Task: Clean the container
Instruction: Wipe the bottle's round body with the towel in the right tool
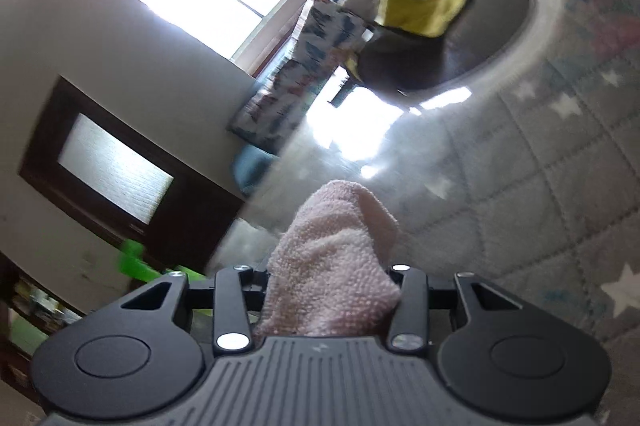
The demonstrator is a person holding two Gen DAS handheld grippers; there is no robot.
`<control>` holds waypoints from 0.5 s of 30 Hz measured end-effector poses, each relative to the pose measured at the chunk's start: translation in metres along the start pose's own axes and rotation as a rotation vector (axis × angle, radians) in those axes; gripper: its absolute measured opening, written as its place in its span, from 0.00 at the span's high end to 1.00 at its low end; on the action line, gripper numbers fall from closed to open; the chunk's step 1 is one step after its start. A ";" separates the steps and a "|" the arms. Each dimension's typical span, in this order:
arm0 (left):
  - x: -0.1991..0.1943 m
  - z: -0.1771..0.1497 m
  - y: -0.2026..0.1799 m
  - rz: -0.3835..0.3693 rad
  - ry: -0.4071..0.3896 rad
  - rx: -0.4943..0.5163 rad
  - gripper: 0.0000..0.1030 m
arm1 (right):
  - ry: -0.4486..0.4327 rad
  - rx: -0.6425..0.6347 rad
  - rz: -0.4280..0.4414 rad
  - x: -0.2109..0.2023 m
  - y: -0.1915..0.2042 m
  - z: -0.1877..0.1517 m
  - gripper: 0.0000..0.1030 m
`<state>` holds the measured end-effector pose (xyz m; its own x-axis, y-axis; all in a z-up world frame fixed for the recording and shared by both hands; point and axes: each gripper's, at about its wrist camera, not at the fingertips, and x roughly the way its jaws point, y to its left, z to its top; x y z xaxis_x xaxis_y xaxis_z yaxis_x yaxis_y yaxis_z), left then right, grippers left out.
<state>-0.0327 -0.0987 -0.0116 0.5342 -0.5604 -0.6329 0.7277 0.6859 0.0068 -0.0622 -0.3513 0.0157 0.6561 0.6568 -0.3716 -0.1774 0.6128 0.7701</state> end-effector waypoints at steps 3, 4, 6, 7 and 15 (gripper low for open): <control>0.000 0.000 0.000 0.000 0.000 0.000 0.00 | -0.029 -0.021 0.036 -0.004 0.014 0.009 0.60; 0.000 0.000 0.000 0.000 0.000 0.000 0.00 | -0.035 -0.025 0.050 -0.003 0.018 0.012 0.60; -0.001 -0.001 0.000 0.000 0.000 0.000 0.00 | -0.037 -0.031 0.058 0.001 0.022 0.015 0.60; -0.001 -0.001 0.000 0.000 0.000 0.000 0.00 | -0.032 -0.032 0.053 0.005 0.022 0.015 0.60; -0.001 -0.001 0.000 0.000 0.000 0.000 0.00 | 0.006 0.020 0.004 0.024 0.001 0.004 0.60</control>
<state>-0.0337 -0.0982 -0.0117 0.5344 -0.5602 -0.6329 0.7274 0.6862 0.0069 -0.0433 -0.3371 0.0095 0.6513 0.6616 -0.3717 -0.1646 0.6013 0.7819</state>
